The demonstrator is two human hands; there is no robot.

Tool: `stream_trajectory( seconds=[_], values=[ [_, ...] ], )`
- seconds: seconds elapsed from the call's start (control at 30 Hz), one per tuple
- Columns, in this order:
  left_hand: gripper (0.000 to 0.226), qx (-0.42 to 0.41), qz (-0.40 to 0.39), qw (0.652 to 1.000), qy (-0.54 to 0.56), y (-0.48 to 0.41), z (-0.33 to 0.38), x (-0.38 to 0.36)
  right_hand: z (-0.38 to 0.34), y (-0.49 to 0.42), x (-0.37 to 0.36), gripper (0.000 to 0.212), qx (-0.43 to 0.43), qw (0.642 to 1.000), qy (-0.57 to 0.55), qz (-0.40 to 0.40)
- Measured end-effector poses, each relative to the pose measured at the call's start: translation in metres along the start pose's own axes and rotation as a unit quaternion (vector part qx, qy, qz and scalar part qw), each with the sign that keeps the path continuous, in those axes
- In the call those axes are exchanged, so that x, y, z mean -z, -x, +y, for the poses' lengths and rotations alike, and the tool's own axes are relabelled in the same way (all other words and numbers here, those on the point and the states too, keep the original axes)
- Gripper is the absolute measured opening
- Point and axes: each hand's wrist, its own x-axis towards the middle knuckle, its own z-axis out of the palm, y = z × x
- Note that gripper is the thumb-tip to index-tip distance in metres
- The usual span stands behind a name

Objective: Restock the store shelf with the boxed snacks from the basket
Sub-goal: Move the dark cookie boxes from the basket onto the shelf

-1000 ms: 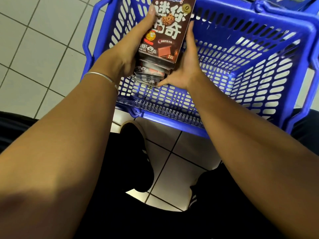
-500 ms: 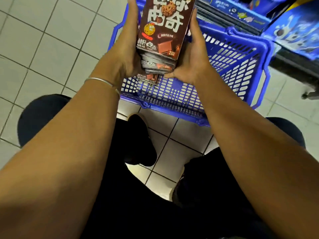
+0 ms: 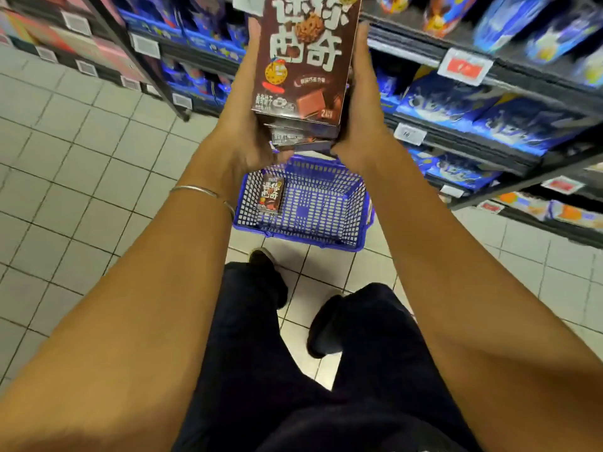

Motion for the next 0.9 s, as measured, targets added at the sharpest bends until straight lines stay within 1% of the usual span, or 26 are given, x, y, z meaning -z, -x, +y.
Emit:
stream_trajectory(
  seconds=[0.1,0.2,0.3,0.4,0.47,0.57,0.7,0.77,0.83,0.9],
  values=[
    [0.083,-0.006,-0.06,0.998,0.025,0.042,0.032,-0.038,-0.057,0.046,-0.009,0.072,0.025,1.0,-0.013,0.012],
    [0.078,-0.013,-0.074,0.997,0.031,0.072,0.051,-0.07,-0.098,0.084,-0.012,0.073,0.04,0.999,-0.013,0.012],
    [0.073,-0.023,-0.079,0.996,0.032,0.095,0.066,-0.092,-0.128,0.11,-0.016,0.078,0.04,0.998,-0.039,-0.006],
    [0.082,-0.023,-0.128,0.991,0.044,0.113,0.082,-0.11,-0.15,0.127,-0.016,0.077,0.025,0.997,-0.071,0.005],
    [0.079,-0.022,-0.155,0.986,0.057,0.123,0.093,-0.121,-0.161,0.134,-0.014,0.08,0.019,0.997,-0.072,0.021],
    [0.074,-0.036,-0.164,0.984,0.058,0.134,0.108,-0.138,-0.183,0.142,-0.01,0.076,0.03,0.993,-0.109,-0.033],
    [0.071,-0.064,-0.166,0.983,0.04,0.146,0.125,-0.16,-0.22,0.15,-0.004,0.078,0.048,0.998,-0.043,-0.009],
    [0.071,-0.073,-0.161,0.983,0.042,0.147,0.133,-0.17,-0.237,0.156,-0.004,0.083,0.056,0.998,-0.017,0.019],
    [0.07,-0.06,-0.163,0.984,0.036,0.149,0.14,-0.18,-0.249,0.16,-0.003,0.086,0.079,0.996,-0.021,0.025],
    [0.075,-0.042,-0.179,0.983,0.019,0.151,0.148,-0.188,-0.261,0.165,-0.002,0.081,0.113,0.993,-0.016,0.043]
  ],
)
